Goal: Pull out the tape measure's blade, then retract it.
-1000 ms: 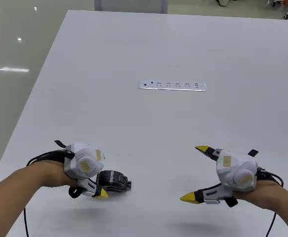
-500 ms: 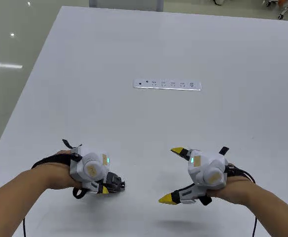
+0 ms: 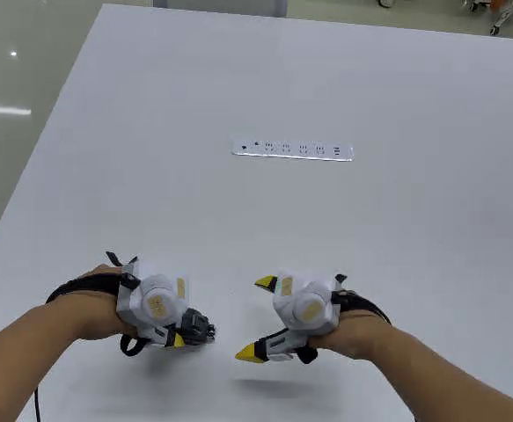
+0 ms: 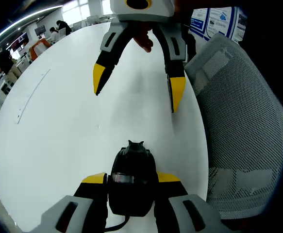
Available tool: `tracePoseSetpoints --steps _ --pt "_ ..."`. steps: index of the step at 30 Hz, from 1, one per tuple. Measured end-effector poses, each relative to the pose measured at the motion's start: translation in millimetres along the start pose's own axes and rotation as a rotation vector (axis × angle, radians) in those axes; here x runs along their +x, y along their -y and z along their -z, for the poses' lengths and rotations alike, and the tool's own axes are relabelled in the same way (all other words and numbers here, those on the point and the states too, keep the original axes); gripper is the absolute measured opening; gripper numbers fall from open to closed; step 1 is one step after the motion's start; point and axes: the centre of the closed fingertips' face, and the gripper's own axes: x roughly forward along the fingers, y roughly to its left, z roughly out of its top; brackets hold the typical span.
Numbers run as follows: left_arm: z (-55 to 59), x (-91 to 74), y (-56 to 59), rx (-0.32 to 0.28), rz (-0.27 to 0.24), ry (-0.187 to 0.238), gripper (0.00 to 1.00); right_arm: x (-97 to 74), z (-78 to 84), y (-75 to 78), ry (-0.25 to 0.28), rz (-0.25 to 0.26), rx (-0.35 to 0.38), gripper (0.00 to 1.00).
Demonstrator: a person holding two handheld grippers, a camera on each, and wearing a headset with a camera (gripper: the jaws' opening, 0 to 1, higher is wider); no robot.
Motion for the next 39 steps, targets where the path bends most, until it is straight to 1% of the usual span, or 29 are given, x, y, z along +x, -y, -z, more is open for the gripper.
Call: tracePoseSetpoints --steps 1,3,7,8,10,12,14,16,20,22,25,27,30,32,33,34,35,36,37,38,39 --pt "-0.1 0.0 -0.8 -0.012 -0.009 0.007 0.33 6.7 -1.9 -2.5 0.004 -0.013 0.006 0.72" --pt "-0.2 0.0 -1.3 -0.011 -0.012 0.01 0.33 16.7 -3.2 -5.0 0.006 -0.024 0.005 0.71" --pt "-0.1 0.6 -2.0 -0.008 -0.007 0.007 0.33 29.1 -5.7 -13.2 -0.001 -0.057 -0.024 0.65" --pt "-0.3 0.7 -1.7 -0.005 -0.003 0.005 0.33 32.7 -7.1 -13.9 0.0 -0.056 -0.035 0.62" --pt "-0.5 1.0 -1.5 -0.004 0.003 0.001 0.33 37.6 -6.3 -14.3 -0.01 -0.06 -0.072 0.53" --pt "-0.5 1.3 -1.4 -0.003 0.009 -0.003 0.33 44.3 -3.7 -16.1 -0.024 -0.066 -0.089 0.48" --pt "-0.4 1.4 -1.7 -0.006 0.014 -0.004 0.33 49.7 -0.6 -16.8 -0.043 -0.07 -0.123 0.41" --pt "-0.7 1.6 -1.7 -0.012 0.017 -0.001 0.34 54.9 2.5 -17.9 -0.057 -0.072 -0.136 0.34" --pt "-0.7 1.8 -1.2 -0.015 0.019 0.001 0.34 60.3 1.7 -19.7 -0.06 -0.078 -0.154 0.21" --pt "-0.6 1.9 -0.9 -0.016 0.019 0.003 0.34 61.9 0.9 -19.0 -0.059 -0.074 -0.156 0.18" --pt "-0.5 1.9 -1.0 -0.018 0.021 0.005 0.34 64.4 2.9 -17.7 -0.065 -0.083 -0.139 0.16" --pt "-0.5 2.1 -1.1 -0.017 0.023 0.004 0.34 66.6 3.4 -17.1 -0.064 -0.103 -0.097 0.16" --pt "-0.3 1.9 -1.4 -0.02 0.02 0.006 0.34 66.7 2.0 -16.9 -0.074 -0.108 -0.098 0.15" --pt "-0.1 1.7 -1.4 -0.025 0.018 0.011 0.34 66.6 2.4 -18.3 -0.085 -0.105 -0.125 0.15" --pt "0.3 1.3 -1.1 -0.023 0.019 0.012 0.34 66.0 3.0 -18.3 -0.081 -0.105 -0.121 0.14" --pt "0.4 1.2 -1.1 -0.022 0.019 0.013 0.34 65.3 4.1 -18.7 -0.063 -0.104 -0.124 0.13" --pt "0.5 1.1 -1.2 -0.022 0.019 0.014 0.34 66.3 -1.3 -16.6 -0.021 -0.104 -0.185 0.13" --pt "0.4 1.2 -1.4 -0.026 0.019 0.014 0.34 63.7 2.4 -15.0 -0.051 -0.108 -0.141 0.12" --pt "0.5 1.3 -1.6 -0.026 0.018 0.013 0.34 63.7 1.7 -14.1 -0.055 -0.11 -0.142 0.12" --pt "0.8 0.9 -2.4 -0.034 0.017 0.012 0.34 63.2 2.2 -13.0 -0.066 -0.109 -0.158 0.11" --pt "1.1 0.5 -2.8 -0.04 0.018 0.013 0.34 62.7 1.7 -12.4 -0.066 -0.111 -0.153 0.11"
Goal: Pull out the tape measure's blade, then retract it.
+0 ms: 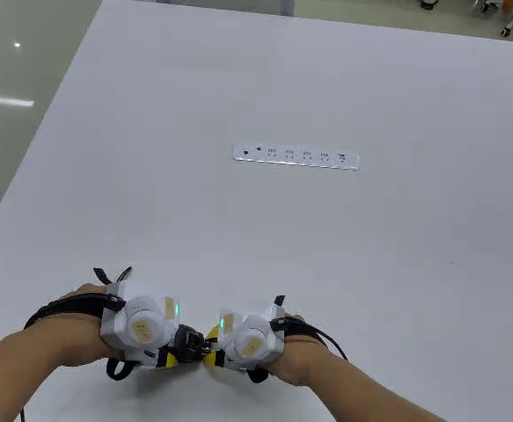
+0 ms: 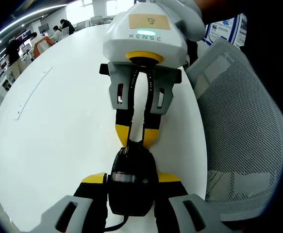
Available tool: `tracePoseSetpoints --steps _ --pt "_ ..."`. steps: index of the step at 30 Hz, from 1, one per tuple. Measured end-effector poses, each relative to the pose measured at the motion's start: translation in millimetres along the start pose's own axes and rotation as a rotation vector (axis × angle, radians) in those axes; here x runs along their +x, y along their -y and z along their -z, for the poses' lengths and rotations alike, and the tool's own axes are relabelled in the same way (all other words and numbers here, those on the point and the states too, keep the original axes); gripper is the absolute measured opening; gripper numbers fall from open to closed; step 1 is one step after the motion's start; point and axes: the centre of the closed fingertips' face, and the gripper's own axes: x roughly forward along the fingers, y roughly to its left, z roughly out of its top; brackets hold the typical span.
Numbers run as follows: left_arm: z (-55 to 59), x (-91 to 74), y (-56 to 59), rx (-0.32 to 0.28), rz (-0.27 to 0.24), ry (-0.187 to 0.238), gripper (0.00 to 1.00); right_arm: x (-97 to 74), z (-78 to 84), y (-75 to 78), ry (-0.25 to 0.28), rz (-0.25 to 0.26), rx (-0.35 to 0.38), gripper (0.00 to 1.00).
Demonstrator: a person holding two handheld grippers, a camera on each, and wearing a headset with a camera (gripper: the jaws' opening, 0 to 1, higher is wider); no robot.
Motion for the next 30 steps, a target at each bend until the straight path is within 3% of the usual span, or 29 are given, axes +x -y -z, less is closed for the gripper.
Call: tracePoseSetpoints --steps 6,11,16,18,20,22,25,30 --pt "0.0 -0.1 0.7 0.003 0.005 0.01 0.34 -5.6 6.3 -2.6 0.001 -0.016 0.046 0.12" --pt "0.1 1.1 0.0 0.001 0.007 0.011 0.34 -4.3 4.2 -3.4 -0.001 0.002 0.038 0.14" --pt "-0.3 1.0 -0.1 -0.002 0.004 0.016 0.34 -2.8 1.9 -2.6 -0.002 -0.003 0.083 0.16" --pt "-0.6 1.1 0.1 -0.003 0.005 0.014 0.34 0.3 -3.2 -3.8 0.004 -0.009 0.076 0.16" --pt "-0.7 1.1 0.1 -0.002 0.005 0.014 0.34 1.8 -1.8 -4.5 -0.017 -0.017 0.015 0.15" --pt "-0.9 0.8 0.0 -0.003 0.003 0.016 0.34 0.6 -1.2 -3.9 -0.008 -0.026 0.052 0.15" --pt "-1.0 0.8 0.2 -0.007 0.002 0.018 0.34 1.3 -1.4 -6.7 -0.017 -0.01 0.016 0.15" --pt "0.5 0.0 0.6 0.0 0.004 0.01 0.34 2.2 -1.7 -5.7 -0.016 -0.003 0.06 0.15"
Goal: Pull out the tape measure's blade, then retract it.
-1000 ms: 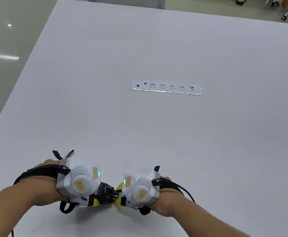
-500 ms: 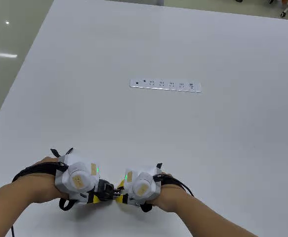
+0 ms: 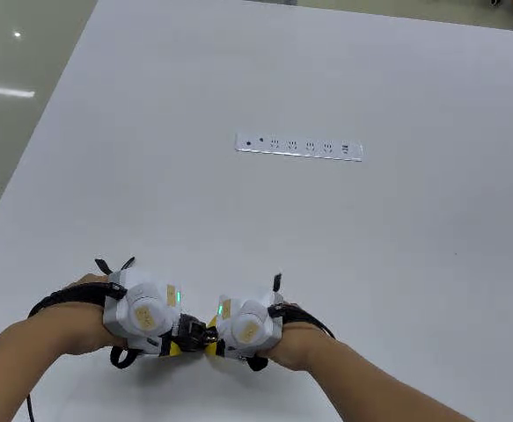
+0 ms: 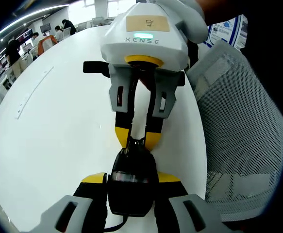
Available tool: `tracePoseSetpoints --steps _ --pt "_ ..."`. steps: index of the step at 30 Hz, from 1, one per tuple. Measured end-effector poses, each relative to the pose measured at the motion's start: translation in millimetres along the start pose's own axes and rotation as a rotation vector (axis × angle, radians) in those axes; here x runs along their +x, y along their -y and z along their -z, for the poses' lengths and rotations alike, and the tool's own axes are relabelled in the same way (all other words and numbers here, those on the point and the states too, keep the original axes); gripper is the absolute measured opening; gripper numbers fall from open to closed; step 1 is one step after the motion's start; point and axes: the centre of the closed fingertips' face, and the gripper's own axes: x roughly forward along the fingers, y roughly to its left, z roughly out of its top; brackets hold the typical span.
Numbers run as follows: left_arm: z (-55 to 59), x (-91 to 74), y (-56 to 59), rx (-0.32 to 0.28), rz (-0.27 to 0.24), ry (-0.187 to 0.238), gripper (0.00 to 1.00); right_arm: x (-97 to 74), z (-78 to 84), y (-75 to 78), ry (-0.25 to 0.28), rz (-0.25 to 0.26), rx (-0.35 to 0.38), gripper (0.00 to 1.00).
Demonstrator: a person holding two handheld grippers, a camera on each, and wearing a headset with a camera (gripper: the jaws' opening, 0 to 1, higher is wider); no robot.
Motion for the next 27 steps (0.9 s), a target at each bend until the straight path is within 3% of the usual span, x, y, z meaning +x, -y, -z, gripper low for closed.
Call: tracePoseSetpoints --steps 3,6,8,13,27 --pt "0.2 -0.4 1.7 0.013 0.0 -0.001 0.34 -0.9 1.0 -1.9 0.0 -0.002 -0.085 0.14" --pt "0.3 -0.7 1.9 0.022 -0.003 -0.003 0.34 -2.2 1.4 -2.2 0.01 0.006 -0.003 0.13" --pt "0.3 -0.7 1.4 0.025 -0.007 -0.005 0.34 -1.9 1.1 -1.6 0.005 0.015 -0.039 0.13" --pt "0.3 -0.3 1.3 0.026 -0.005 -0.005 0.34 -2.4 1.8 -0.1 0.008 0.019 0.0 0.13" --pt "0.3 -0.5 1.0 0.028 -0.008 -0.006 0.34 -7.5 11.6 2.2 -0.009 0.024 0.014 0.13"
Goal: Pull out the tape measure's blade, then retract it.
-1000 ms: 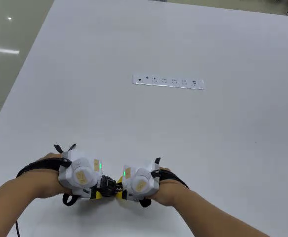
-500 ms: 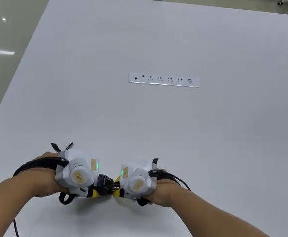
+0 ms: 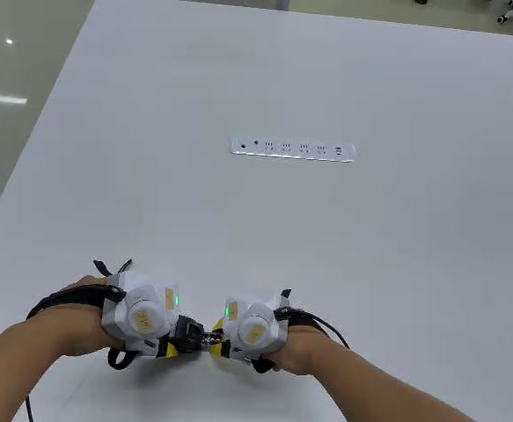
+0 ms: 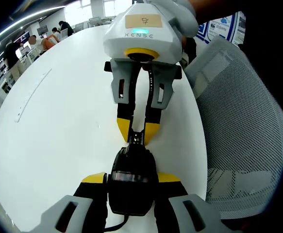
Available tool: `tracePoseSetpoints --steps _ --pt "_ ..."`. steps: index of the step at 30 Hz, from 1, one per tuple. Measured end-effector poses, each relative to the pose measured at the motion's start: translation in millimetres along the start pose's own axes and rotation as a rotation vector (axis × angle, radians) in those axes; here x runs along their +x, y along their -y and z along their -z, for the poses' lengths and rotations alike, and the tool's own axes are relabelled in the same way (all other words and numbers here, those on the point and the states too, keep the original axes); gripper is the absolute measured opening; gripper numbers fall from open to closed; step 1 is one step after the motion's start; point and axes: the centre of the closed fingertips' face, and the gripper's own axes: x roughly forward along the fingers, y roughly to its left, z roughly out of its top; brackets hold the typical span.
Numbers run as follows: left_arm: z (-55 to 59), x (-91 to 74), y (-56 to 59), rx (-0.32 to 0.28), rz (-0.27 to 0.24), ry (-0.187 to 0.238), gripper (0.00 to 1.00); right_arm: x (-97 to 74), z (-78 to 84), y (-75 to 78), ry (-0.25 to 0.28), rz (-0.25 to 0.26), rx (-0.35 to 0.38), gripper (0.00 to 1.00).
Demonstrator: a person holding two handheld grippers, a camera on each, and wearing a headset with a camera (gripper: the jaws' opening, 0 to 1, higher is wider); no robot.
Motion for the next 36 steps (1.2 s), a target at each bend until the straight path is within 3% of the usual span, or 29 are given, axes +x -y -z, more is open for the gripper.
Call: tracePoseSetpoints --steps 36 --pt "0.7 0.6 -1.3 -0.016 -0.01 -0.002 0.34 -22.5 26.9 5.1 -0.034 -0.005 -0.007 0.13"
